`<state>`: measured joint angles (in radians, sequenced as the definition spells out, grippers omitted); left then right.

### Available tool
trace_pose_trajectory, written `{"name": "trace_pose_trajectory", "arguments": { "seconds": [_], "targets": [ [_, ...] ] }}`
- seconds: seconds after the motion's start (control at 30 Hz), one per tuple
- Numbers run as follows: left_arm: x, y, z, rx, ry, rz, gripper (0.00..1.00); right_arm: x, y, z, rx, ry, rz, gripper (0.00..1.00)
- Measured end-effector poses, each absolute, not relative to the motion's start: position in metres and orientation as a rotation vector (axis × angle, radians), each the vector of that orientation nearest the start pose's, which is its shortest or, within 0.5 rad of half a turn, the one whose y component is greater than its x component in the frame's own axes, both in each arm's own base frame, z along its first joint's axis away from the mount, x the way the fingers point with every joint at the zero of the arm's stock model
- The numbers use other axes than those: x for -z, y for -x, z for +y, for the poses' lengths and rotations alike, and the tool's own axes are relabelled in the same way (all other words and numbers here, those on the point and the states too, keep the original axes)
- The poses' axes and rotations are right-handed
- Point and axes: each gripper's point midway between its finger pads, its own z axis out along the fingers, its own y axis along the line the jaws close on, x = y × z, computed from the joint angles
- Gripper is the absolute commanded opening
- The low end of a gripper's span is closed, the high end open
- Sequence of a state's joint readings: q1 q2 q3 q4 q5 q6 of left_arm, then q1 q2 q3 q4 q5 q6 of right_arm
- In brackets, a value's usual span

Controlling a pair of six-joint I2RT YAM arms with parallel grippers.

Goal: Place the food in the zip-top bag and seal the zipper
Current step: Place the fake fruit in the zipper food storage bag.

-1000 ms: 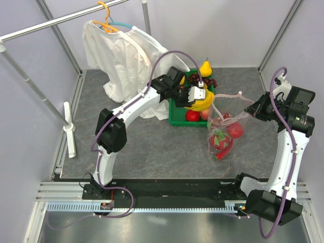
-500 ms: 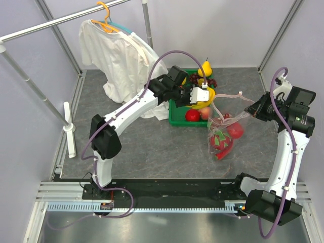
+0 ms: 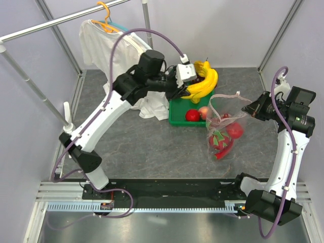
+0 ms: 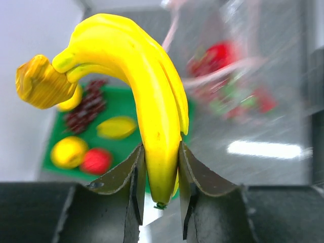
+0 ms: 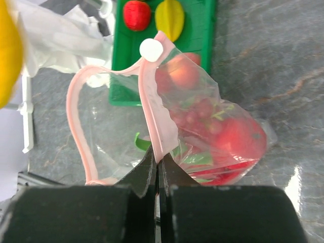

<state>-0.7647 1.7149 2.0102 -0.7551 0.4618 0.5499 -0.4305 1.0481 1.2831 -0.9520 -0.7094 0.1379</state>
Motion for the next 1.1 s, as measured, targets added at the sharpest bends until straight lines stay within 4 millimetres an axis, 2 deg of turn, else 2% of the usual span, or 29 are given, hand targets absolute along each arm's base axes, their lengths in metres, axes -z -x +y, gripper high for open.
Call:
{"name": "trace_pose_trajectory", "arguments": {
  "seconds": [0.07, 0.17, 0.23, 0.33, 0.47, 0.57, 0.7, 0.9, 1.1],
  "targets": [
    [-0.388, -0.275, -0.370, 0.768, -1.404, 1.417, 0.02, -0.295, -0.266, 0.012, -0.664, -0.239, 2.137, 0.00],
    [-0.411, -0.230, -0.373, 1.066, -1.347, 1.441, 0.02, -0.298, -0.265, 0.016, -0.695, -0.219, 2.129, 0.00],
    [-0.415, -0.207, -0.377, 1.262, -1.312, 1.475, 0.02, -0.298, -0.264, 0.018, -0.702, -0.207, 2.128, 0.00],
    [-0.402, -0.187, -0.385, 1.525, -1.241, 1.585, 0.02, -0.297, -0.262, 0.018, -0.696, -0.185, 2.134, 0.00],
    [-0.370, -0.183, -0.401, 1.820, -1.047, 1.830, 0.02, -0.294, -0.258, 0.019, -0.680, -0.141, 2.144, 0.00],
    [-0.364, -0.189, -0.413, 1.965, -0.874, 1.963, 0.02, -0.295, -0.253, 0.020, -0.654, -0.094, 2.143, 0.00],
    [-0.380, -0.190, -0.421, 2.075, -0.756, 1.992, 0.02, -0.297, -0.248, 0.021, -0.625, -0.038, 2.137, 0.00],
    [-0.408, -0.180, -0.425, 2.149, -0.781, 1.878, 0.02, -0.295, -0.244, 0.021, -0.612, -0.005, 2.145, 0.00],
    [-0.418, -0.181, -0.426, 2.144, -0.772, 1.825, 0.02, -0.298, -0.243, 0.023, -0.620, 0.008, 2.139, 0.00]
  ]
}}
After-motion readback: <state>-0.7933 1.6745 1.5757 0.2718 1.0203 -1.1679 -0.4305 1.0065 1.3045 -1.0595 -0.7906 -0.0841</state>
